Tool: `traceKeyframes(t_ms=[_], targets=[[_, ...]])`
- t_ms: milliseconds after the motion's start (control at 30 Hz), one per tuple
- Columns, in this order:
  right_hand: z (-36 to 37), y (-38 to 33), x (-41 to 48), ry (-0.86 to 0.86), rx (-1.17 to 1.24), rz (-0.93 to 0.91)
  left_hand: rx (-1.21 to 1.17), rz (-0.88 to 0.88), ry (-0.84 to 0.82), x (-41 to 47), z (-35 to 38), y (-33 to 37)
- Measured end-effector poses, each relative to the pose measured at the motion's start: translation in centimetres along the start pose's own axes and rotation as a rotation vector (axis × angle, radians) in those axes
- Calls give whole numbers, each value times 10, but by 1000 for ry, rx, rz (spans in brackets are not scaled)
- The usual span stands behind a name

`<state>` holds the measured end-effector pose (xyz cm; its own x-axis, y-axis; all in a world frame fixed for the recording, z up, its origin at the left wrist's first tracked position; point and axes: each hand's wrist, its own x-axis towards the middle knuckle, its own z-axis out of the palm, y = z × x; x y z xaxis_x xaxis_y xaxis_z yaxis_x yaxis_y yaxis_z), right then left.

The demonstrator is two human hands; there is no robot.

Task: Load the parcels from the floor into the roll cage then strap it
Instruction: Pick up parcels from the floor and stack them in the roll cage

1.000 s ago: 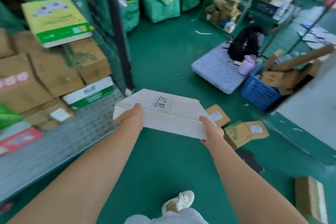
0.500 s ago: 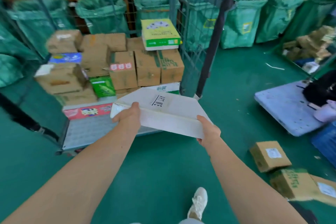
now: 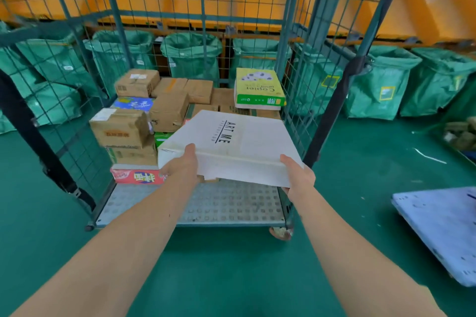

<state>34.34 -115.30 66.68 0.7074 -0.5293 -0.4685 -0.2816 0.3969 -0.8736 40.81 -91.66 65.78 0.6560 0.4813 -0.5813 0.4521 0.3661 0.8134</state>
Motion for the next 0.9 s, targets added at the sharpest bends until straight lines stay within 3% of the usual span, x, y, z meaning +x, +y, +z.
traceKeyframes(t_ms=[467, 700, 800, 900], targets=[[17, -100, 135, -117, -86, -143, -199, -90, -152, 13, 126, 25], [49, -116, 190, 5, 12, 9, -269, -72, -137, 38, 173, 42], [71, -118, 213, -136, 194, 191, -250, -67, -136, 58, 199, 54], [102, -123, 226, -366, 125, 291, -257, -54, -171, 79, 232, 72]])
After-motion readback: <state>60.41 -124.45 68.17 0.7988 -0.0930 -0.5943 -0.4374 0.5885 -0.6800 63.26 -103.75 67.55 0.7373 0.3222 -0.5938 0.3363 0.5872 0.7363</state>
